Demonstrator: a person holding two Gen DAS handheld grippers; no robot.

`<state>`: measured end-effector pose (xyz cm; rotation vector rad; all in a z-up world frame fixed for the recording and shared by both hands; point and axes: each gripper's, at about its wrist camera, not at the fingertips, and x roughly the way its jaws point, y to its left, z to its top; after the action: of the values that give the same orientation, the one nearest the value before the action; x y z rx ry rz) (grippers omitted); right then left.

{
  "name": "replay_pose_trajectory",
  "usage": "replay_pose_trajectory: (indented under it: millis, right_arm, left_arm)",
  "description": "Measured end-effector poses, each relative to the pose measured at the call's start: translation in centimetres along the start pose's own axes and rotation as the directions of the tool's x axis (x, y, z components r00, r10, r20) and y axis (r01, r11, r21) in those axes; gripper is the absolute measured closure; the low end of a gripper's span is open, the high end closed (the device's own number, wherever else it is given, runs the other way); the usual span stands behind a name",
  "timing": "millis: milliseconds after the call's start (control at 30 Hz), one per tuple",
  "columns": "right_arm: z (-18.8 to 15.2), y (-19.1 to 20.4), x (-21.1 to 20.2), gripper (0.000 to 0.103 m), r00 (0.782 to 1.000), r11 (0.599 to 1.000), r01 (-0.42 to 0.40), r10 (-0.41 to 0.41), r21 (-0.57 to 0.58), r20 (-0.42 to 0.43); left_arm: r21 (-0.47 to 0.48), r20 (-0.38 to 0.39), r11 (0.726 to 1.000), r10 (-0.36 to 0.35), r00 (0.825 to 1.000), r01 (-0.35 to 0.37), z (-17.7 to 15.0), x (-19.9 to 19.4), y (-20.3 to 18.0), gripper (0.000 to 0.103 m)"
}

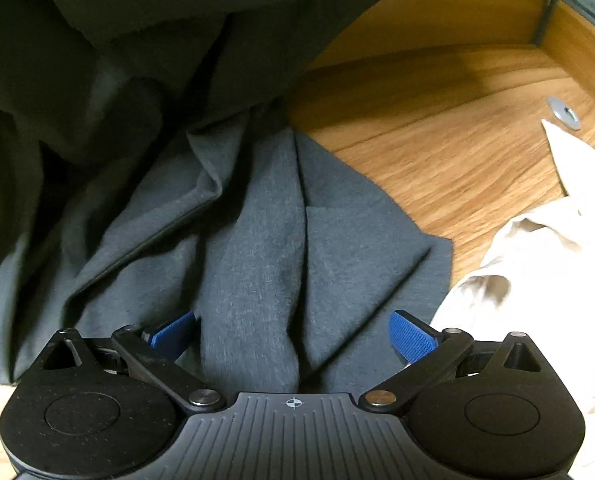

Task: Fold clothes
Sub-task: 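Grasp the dark grey garment with the left gripper and move it off the shirt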

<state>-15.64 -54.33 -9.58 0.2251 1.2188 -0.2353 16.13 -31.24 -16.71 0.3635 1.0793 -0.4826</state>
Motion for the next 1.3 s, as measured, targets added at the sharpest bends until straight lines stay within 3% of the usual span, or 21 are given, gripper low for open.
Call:
replay_pose_trajectory:
  millis: [100,200,267,333,367,667,833,967,1133,1200,1300]
  right_arm:
    - [0.0,0.3,-0.3,0.027,1.0,0.999,0.006,-0.006,0.034,-0.011]
    - [0.0,0.5,-0.4,0.027,1.0,0.997,0.01,-0.009,0.071,-0.015]
    - [0.0,0.9,-0.4,0.027,1.0,0.996,0.016,-0.014,0.083,-0.023]
    - [0.1,1.3,-0.4,0.027,0.999,0.995,0.022,-0.02,0.092,-0.029]
    - [0.2,1.6,-0.4,0.027,0.999,0.996,0.025,-0.022,0.089,-0.031]
    - [1.6,4.6,-0.3,0.027,0.998,0.997,0.04,-0.038,0.06,-0.042]
    - [2.1,6.6,-0.2,0.027,0.998,0.998,0.038,-0.035,0.048,-0.053]
    - [2.4,8.1,-0.2,0.027,0.998,0.998,0.04,-0.037,0.039,-0.056]
    - [2.6,9.4,-0.2,0.027,0.997,0.998,0.047,-0.045,0.042,-0.056]
    - [2.5,10.0,-0.2,0.026,0.998,0.998,0.045,-0.043,0.041,-0.05]
    - [2.3,10.8,-0.3,0.025,0.999,0.999,0.04,-0.038,0.034,-0.036]
  left_arm:
    - [-0.006,0.001,1.0,-0.017,1.0,0.017,0.1,0.9,0.5,0.012]
    - [-0.043,0.005,0.999,0.001,1.0,-0.001,-0.1,1.0,2.7,0.032]
    - [-0.075,0.007,0.997,0.021,1.0,-0.021,-0.4,0.9,4.5,0.062]
    - [-0.107,0.008,0.993,0.042,0.999,-0.04,-0.6,0.8,6.3,0.079]
    - [-0.123,0.009,0.991,0.052,0.999,-0.05,-0.8,0.7,7.3,0.082]
    - [-0.262,0.005,0.955,0.144,0.99,-0.137,-1.9,0.2,15.6,0.081]
    - [-0.274,0.002,0.945,0.188,0.982,-0.18,-3.3,-0.3,21.3,0.081]
    - [-0.269,0.007,0.931,0.257,0.966,-0.246,-3.4,-0.6,24.8,0.08]
    - [-0.357,-0.008,0.908,0.232,0.973,-0.219,-3.3,-0.3,28.8,0.073]
    - [-0.355,-0.008,0.913,0.212,0.977,-0.201,-3.5,-0.2,28.8,0.071]
    - [-0.316,-0.004,0.933,0.181,0.984,-0.173,-4.2,-0.6,27.3,0.06]
